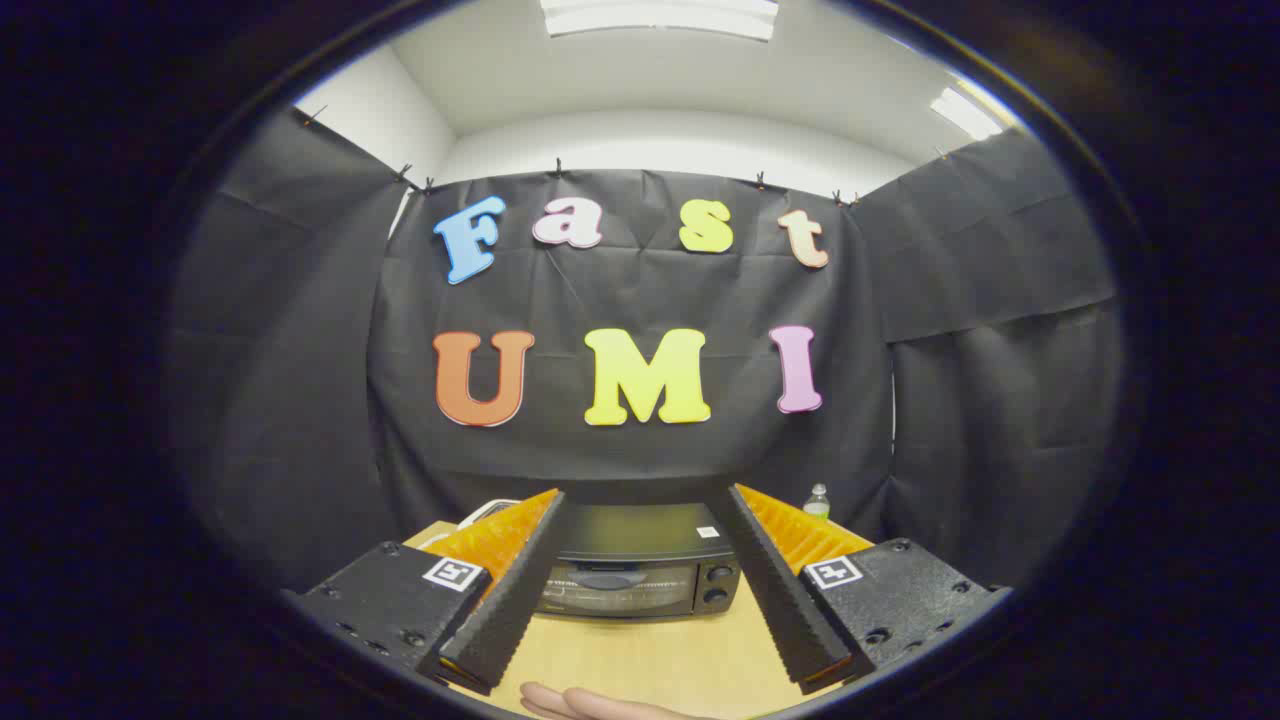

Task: Open the toaster oven, put the food inside, and close the toaster oven door.

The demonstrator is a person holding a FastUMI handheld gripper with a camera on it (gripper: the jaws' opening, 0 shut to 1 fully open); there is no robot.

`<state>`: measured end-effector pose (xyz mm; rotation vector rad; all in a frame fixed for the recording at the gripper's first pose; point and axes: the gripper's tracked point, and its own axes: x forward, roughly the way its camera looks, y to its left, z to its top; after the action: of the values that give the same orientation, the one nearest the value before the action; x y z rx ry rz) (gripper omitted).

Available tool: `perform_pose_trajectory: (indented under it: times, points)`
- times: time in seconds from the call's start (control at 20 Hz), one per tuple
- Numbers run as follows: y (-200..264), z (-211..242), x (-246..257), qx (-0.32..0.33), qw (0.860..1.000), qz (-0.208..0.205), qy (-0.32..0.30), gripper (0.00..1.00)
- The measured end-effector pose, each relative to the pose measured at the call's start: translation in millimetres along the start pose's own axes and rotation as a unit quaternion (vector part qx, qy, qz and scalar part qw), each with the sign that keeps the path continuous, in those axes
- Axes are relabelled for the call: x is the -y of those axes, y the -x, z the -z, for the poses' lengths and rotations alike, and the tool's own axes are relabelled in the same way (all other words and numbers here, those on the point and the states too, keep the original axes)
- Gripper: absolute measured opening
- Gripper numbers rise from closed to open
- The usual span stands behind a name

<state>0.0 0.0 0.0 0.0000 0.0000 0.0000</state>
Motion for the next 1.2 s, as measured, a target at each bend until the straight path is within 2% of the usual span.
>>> perform_pose_trajectory:
  times: [0.2, 0.4, 0.75, 1.2]
  points:
    - [-8.7, 15.8, -5.0, -0.018, 1.000, -0.010, -0.006, 1.00]
    - [-21.8, 30.4, -2.9, -0.033, 0.999, -0.001, -0.007, 1.00]
    - [-40.5, 52.7, -8.7, -0.043, 0.999, -0.008, -0.002, 1.00]
    - [-106.9, 98.8, -11.8, -0.085, 0.996, -0.014, -0.016, 1.00]
